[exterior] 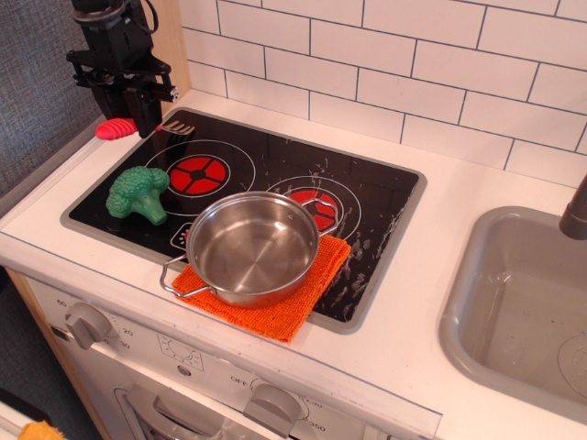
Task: Place the spoon to the left of the brocoli stalk.
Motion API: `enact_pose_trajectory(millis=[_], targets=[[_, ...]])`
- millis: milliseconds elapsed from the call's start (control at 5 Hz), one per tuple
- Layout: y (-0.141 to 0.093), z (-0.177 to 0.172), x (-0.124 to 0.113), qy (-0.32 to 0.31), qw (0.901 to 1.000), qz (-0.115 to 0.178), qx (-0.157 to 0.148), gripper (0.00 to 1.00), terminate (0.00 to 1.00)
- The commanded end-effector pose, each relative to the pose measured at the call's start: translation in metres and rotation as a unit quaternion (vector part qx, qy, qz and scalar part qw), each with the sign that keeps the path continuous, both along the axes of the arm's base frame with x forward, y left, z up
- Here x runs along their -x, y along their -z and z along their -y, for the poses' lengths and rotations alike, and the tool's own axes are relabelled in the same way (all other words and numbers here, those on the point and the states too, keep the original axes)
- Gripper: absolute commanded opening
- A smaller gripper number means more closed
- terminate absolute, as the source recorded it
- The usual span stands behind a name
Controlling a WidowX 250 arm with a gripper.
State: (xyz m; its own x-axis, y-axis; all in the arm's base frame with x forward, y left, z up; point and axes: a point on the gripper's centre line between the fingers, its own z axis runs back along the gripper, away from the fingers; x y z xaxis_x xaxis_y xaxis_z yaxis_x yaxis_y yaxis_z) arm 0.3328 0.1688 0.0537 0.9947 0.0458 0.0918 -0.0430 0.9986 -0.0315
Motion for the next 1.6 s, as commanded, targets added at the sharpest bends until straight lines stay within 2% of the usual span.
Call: enact_pose_trajectory(millis=[0,200,400,600,800,1000,1400], targets=[[0.01,-0.001,0.008,0.006,0.9998,-0.017,0.003,0.0,0.0],[0.011,0.002,0.007,0.001,0.9997,-0.023,0.002,1.0,0.0],[0.004,0.002,0.007,0.005,0.9998,-0.016,-0.006,1.0,0.0],[-0.022,0.011,0.005,0.023,0.9993,0.01,-0.027,1.0,0.0],[-0.051,0.039,-0.002,0.042,0.9982,0.038,-0.02,1.0,0.0],[-0.059,0.059,-0.003,0.059,0.9974,0.041,-0.008,1.0,0.0],[-0.058,0.067,-0.003,0.058,0.9976,0.039,-0.003,1.0,0.0]])
